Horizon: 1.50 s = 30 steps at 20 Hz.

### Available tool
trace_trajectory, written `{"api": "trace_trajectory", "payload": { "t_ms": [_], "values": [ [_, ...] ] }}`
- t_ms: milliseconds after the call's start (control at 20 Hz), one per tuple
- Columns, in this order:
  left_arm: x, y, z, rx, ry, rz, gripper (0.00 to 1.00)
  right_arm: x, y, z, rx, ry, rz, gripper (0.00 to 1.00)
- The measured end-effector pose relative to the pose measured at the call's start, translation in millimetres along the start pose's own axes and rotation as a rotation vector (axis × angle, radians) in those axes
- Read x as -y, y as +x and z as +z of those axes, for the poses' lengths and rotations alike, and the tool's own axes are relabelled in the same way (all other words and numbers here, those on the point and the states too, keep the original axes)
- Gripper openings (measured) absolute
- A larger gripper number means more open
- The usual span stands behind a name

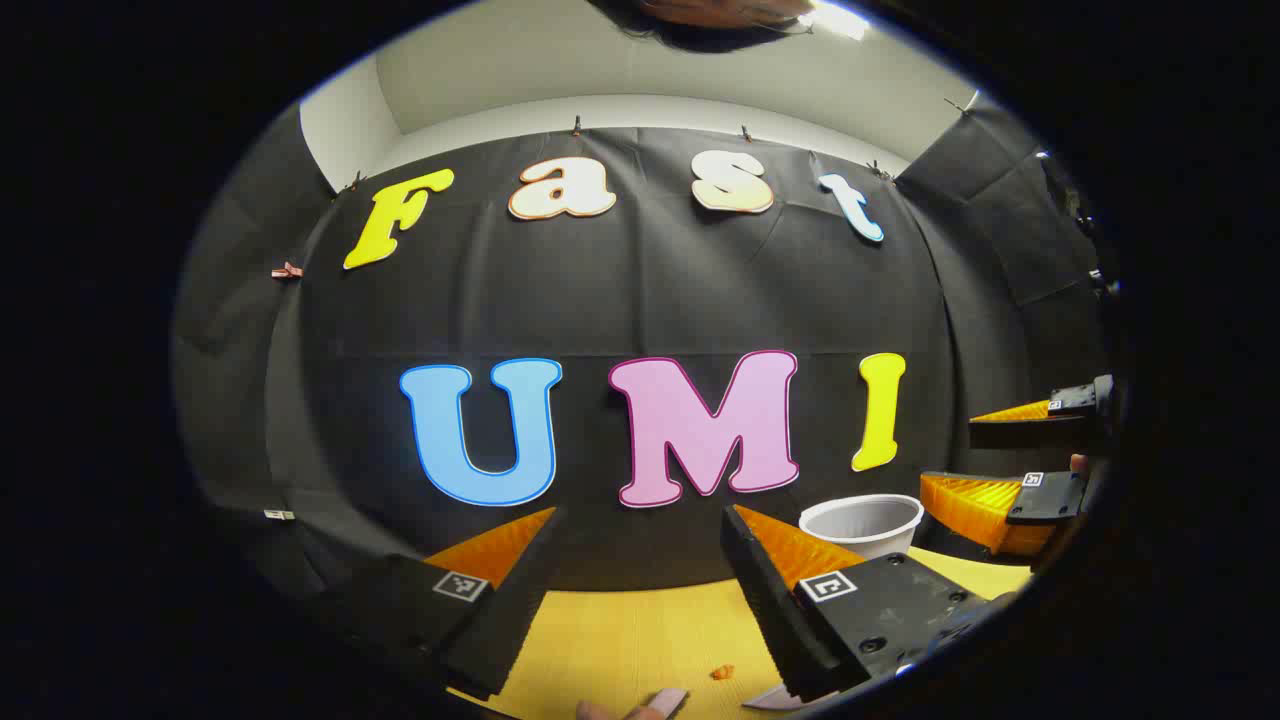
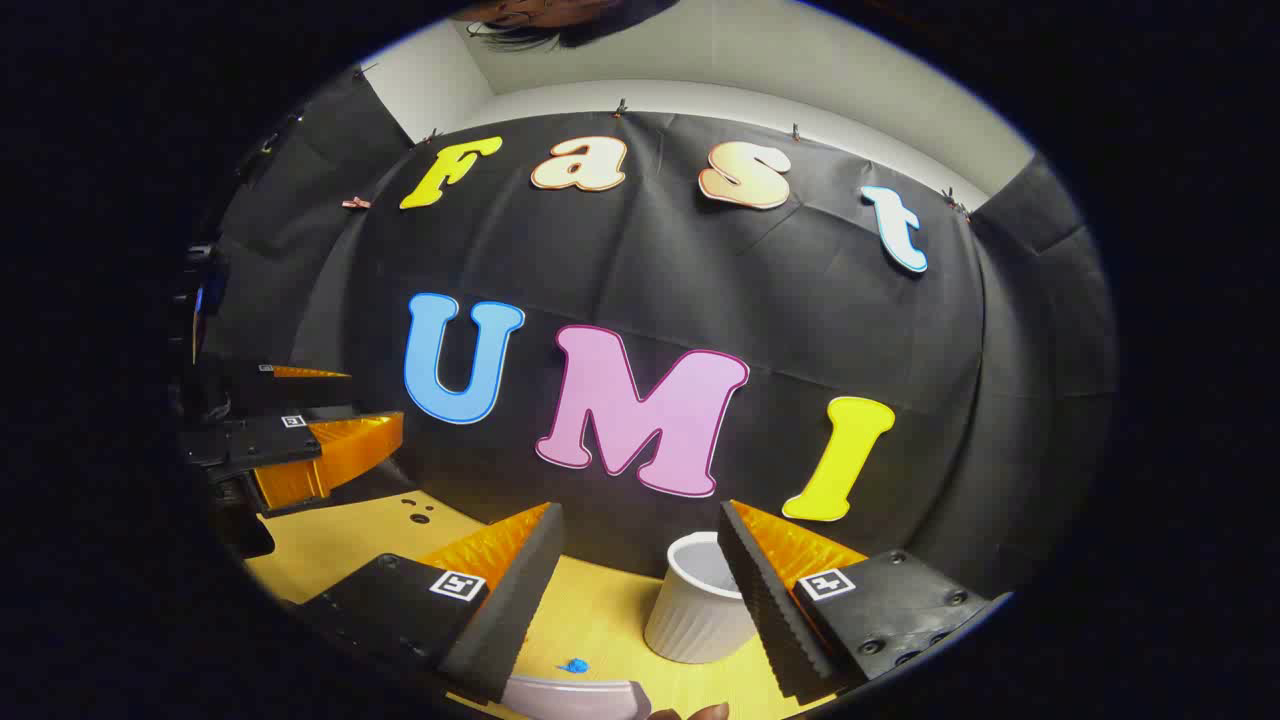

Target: Pick up the small broom and dustpan from the desktop, sweep the trash into the dustpan with the broom, and then empty the trash into the garbage bin.

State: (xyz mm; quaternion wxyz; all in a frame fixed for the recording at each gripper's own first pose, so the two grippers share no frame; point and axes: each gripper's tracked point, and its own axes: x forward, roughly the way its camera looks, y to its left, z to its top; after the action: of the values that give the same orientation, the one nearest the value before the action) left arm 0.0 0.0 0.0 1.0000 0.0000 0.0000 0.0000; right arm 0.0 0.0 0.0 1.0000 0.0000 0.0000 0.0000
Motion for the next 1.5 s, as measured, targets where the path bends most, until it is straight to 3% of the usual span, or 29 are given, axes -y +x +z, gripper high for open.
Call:
{"api": "trace_trajectory", "payload": {
  "t_ms": [950, 1250, 1350, 1500],
  "values": [
    [10.2, -9.6, 0.1, -0.008, 0.022, -0.012, 0.96, 4.5, -12.8, -9.4, -0.041, -0.008, 0.011, 0.97],
    [10.3, -13.8, -32.3, -0.083, -0.003, -0.036, 0.96, 0.0, -53.9, -80.2, -0.288, -0.037, 0.070, 0.98],
    [5.7, -17.1, -49.0, -0.119, -0.001, -0.044, 0.97, -9.7, -89.9, -142.5, -0.511, -0.014, 0.121, 0.97],
    [-3.4, -17.9, -60.5, -0.151, 0.006, -0.039, 0.97, -26.4, -116.0, -207.7, -0.737, 0.052, 0.180, 0.97]
  ]
}}
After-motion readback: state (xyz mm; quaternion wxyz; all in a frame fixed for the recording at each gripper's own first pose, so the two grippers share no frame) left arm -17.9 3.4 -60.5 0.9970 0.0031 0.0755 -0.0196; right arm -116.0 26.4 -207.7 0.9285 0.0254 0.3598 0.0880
